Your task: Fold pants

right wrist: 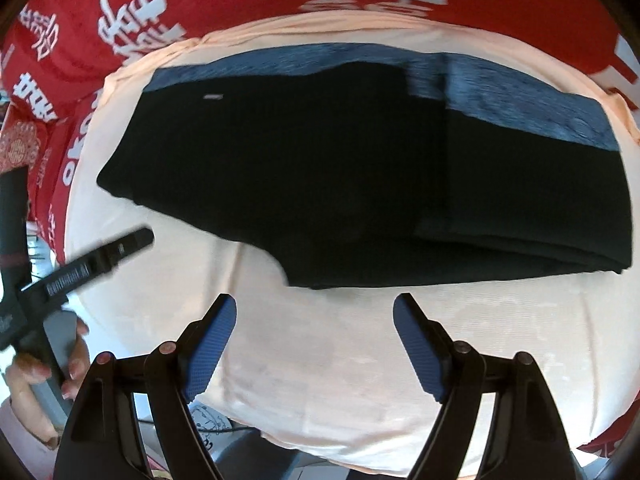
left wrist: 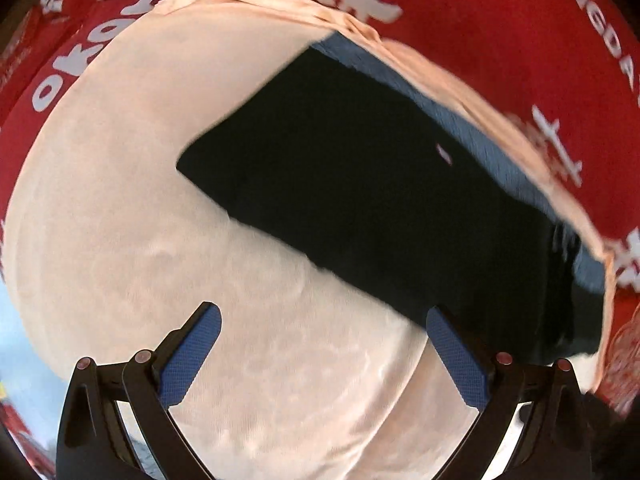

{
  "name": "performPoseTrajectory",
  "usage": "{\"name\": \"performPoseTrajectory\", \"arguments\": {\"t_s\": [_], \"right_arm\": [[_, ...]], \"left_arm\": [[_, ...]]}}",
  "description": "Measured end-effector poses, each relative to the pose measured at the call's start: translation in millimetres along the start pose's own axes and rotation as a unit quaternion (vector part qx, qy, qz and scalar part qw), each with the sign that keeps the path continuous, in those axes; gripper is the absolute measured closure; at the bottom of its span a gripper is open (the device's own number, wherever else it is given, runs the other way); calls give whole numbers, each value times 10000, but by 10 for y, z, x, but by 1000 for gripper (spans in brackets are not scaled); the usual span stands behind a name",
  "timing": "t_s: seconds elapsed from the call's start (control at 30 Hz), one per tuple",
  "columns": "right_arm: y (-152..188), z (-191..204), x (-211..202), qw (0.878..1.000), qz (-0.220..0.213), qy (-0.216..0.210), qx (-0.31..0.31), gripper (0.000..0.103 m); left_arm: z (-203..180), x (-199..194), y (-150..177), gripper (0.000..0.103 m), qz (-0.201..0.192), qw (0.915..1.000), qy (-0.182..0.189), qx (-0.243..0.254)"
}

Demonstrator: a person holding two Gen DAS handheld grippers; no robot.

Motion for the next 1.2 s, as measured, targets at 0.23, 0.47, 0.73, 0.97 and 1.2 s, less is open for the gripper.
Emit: {"name": "performPoseTrajectory", "arguments": {"t_s": [0.23,0.47,0.73,0.97,1.2], "right_arm": [[-1,274,69,9994,120,-36,-309,20],[-83,354,120,9987,205,-49,-458,20],[-133,395,174,9982,219,-104,-542,20],[-162,383,166,9983,178,-167,-527,20],[-178,305,152,9988,169,-177,-435,20]], "left_arm": [[210,36,-292,0,-431,9850,1550,-621],[318,125,-342,0,-609,9716,2100,-908],[404,214,-408,0,-844,9588,2447,-1173],[131,129,-510,0,-936,9513,2820,-818],[133,389,-638,4,-735,9750,1881,-923]]}}
Point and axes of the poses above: each gripper's, at about its wrist camera, not at the fingertips, and x roughly the way its jaws point, z to its left, y to its underside, the point moved 4 cm from there along x, roughly the way its jaws point, and after that the axes turned 14 degrees about y, right-handed, at the moved point
